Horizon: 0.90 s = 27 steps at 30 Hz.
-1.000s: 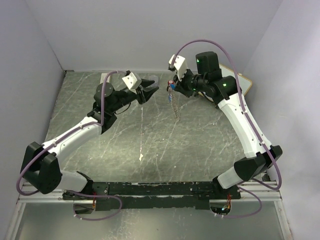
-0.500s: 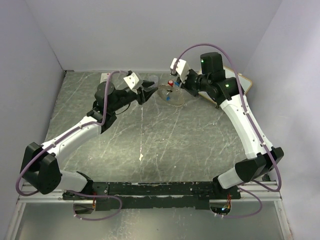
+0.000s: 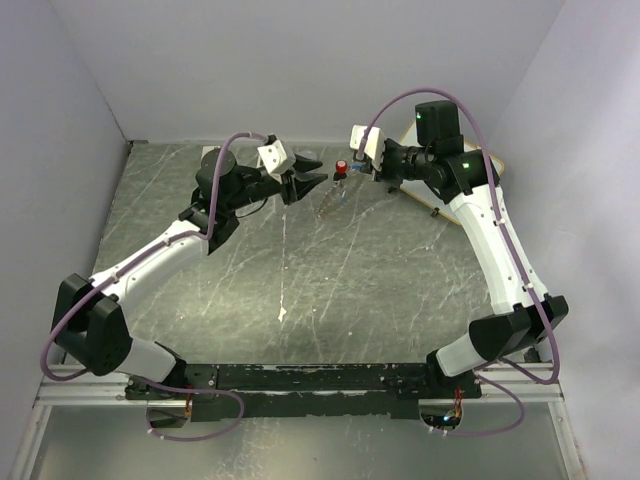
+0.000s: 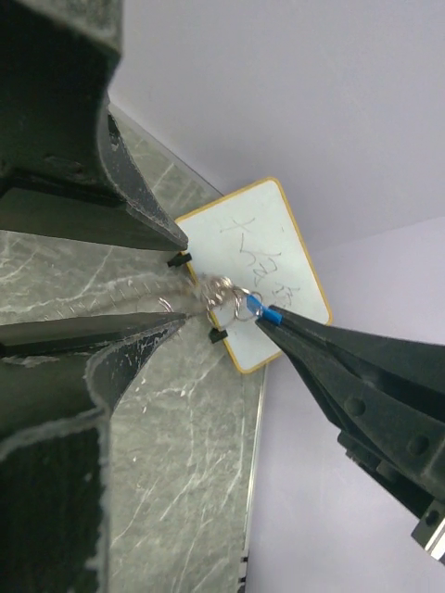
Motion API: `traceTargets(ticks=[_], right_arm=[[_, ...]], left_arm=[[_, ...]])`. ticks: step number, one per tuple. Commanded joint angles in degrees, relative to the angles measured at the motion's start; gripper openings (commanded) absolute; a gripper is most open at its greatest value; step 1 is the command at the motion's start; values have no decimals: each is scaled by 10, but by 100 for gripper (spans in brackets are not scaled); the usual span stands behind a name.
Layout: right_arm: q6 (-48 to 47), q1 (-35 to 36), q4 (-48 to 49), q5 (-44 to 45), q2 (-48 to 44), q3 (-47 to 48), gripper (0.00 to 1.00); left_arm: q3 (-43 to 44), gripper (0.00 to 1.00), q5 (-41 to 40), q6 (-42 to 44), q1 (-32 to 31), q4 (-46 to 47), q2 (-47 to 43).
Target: Put the keys on the keyring
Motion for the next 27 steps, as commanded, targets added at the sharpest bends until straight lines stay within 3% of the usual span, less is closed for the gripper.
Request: traceTargets(ticks=[1, 14, 27], right_arm=[[-33, -4, -9, -48, 4, 21, 0], [-49, -4, -6, -85, -10, -1, 0], [-50, -3, 6, -103, -31, -30, 0]], left_arm=[[21, 43, 69, 4, -1, -6, 17], [30, 43, 109, -8, -11, -2, 54], [49, 42, 94, -27, -44, 31, 93]])
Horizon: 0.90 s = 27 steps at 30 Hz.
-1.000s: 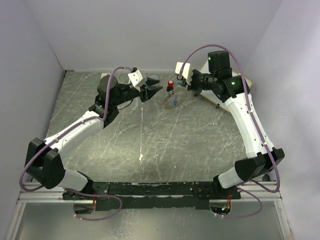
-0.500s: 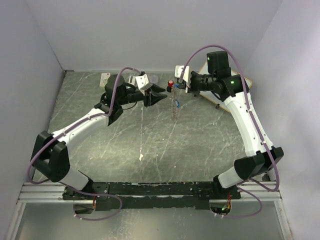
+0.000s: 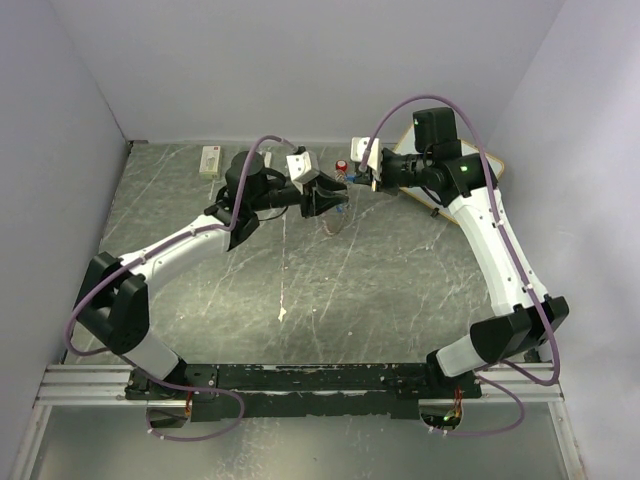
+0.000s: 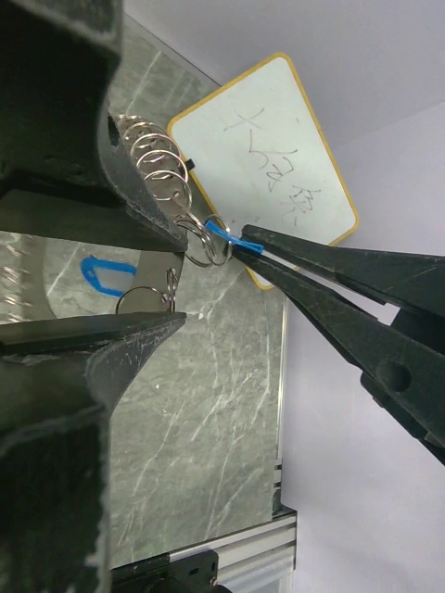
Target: Put the keys on the keyring
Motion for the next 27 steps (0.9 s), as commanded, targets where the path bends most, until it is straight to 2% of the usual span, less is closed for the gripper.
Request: traceTargets(ticks=[1, 8, 15, 19, 27], right_arm=[[-6, -3, 23, -21, -26, -6, 0], [-4, -2, 29, -19, -36, -16, 0], [-4, -3, 31, -19, -42, -22, 0], [-1, -2, 31, -14, -44, -21, 0], [-4, -2, 26, -16, -44, -16, 0]], left_arm=[[25, 42, 2, -8, -10, 34, 12], [28, 41, -19, -9, -11, 36, 16], [19, 31, -34, -12, -11, 54, 14], [16, 39, -48, -9, -11, 49, 6], [2, 41, -69, 9, -11, 25, -9]])
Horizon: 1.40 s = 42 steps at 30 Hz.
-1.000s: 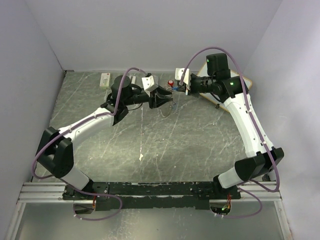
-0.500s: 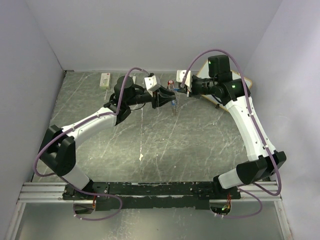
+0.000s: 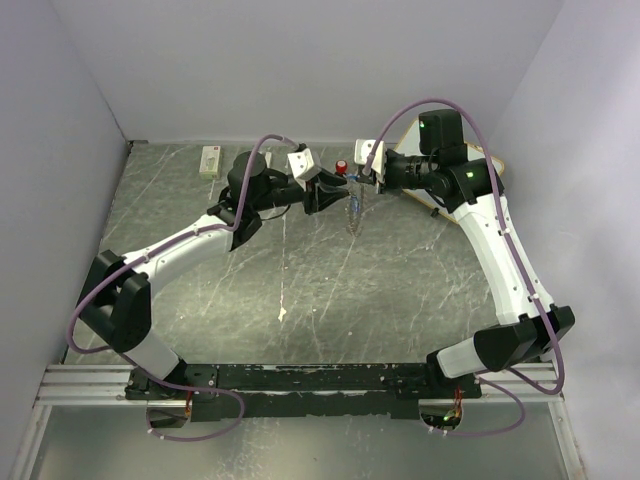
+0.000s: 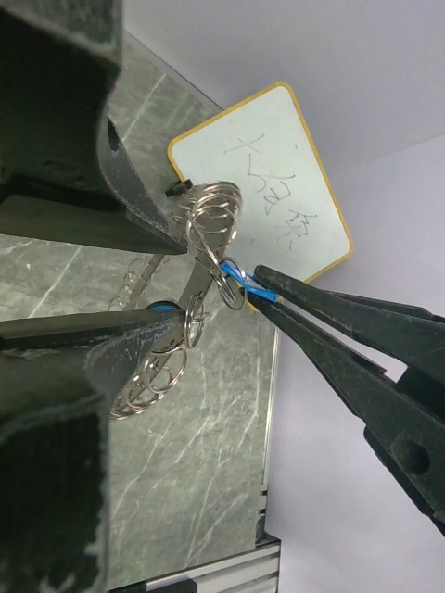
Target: Put the keys on the keyring
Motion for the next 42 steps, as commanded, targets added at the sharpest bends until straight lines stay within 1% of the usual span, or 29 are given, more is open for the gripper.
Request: traceTargets(ticks=[1, 7, 13, 20, 24, 30, 34, 38, 42], right_arm=[[-4, -2, 8, -20, -17, 2, 0], [-6, -2, 6, -21, -18, 2, 0], [-9, -2, 2, -27, -17, 5, 0], [-11, -2, -2, -26, -18, 5, 0], [-12, -2, -6, -29, -16, 8, 0], [-12, -2, -4, -32, -17, 7, 0], [-13, -2, -5, -36, -18, 11, 0], [-13, -2, -5, -37, -21, 12, 0], [-13, -2, -5, -38, -23, 11, 0]], left_arm=[[-7, 41, -31, 18, -2, 2, -23], [-19, 42, -62, 25, -2, 2, -37], [-22, 44, -54, 26, -2, 21, -40], [-26, 54, -41, 33, -2, 33, -50], [-32, 56, -33, 37, -2, 42, -56], [-30, 56, 1, 43, -2, 41, -60], [-11, 54, 24, 47, -2, 14, -48], [-2, 52, 30, 49, -2, 6, -40], [-1, 47, 24, 47, -2, 11, -37]])
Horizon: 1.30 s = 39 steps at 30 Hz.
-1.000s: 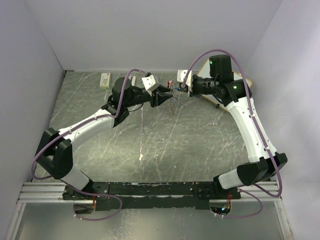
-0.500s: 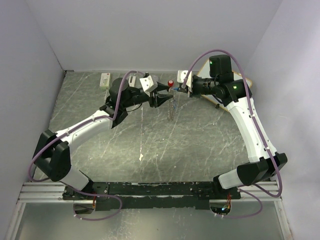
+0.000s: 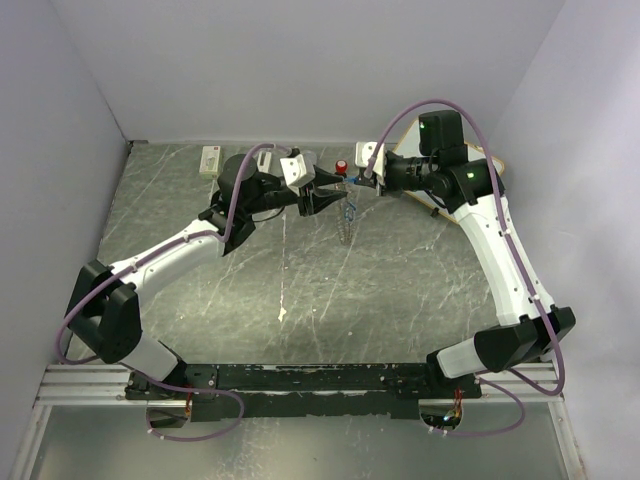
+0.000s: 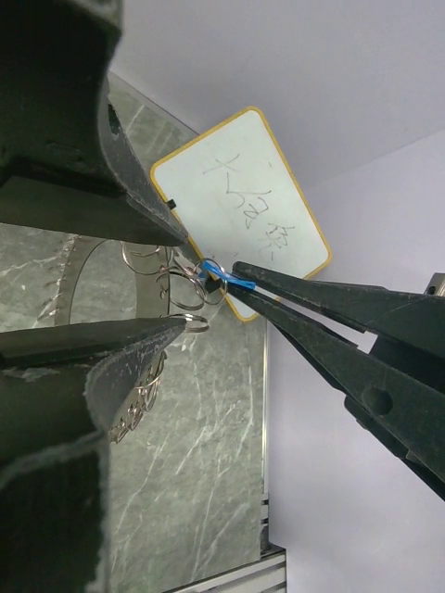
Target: Put the keys on the keyring
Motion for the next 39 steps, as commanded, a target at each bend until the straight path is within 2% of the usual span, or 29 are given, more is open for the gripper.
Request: traceTargets(ticks=[1, 5, 9, 17, 19, 20, 23, 32, 39], right_arm=[[-4, -2, 4, -18, -21, 10, 0], [-3, -2, 6, -19, -24, 8, 0], [-4, -2, 4, -20, -27, 7, 0], [-1, -2, 5, -20, -31, 2, 0], [1, -2, 7, -19, -31, 2, 0], [5, -2, 10, -17, -32, 2, 0], [25, -2, 22, -8, -33, 2, 0], [77, -2, 58, 10, -44, -19, 0], [83, -2, 48, 20, -54, -27, 0]], left_arm=[[24, 46, 15, 7, -2, 7, 6], [27, 38, 8, 5, -2, 10, 10], [27, 22, 7, 2, -2, 21, 12], [20, 22, 17, -15, -2, 48, 13], [17, 10, 19, -18, -2, 55, 12], [16, 7, 19, -20, -2, 58, 12], [13, 7, 11, -19, -2, 53, 7], [-1, 7, -147, -97, 3, 42, -14], [9, 7, -218, -146, 14, 23, -17]])
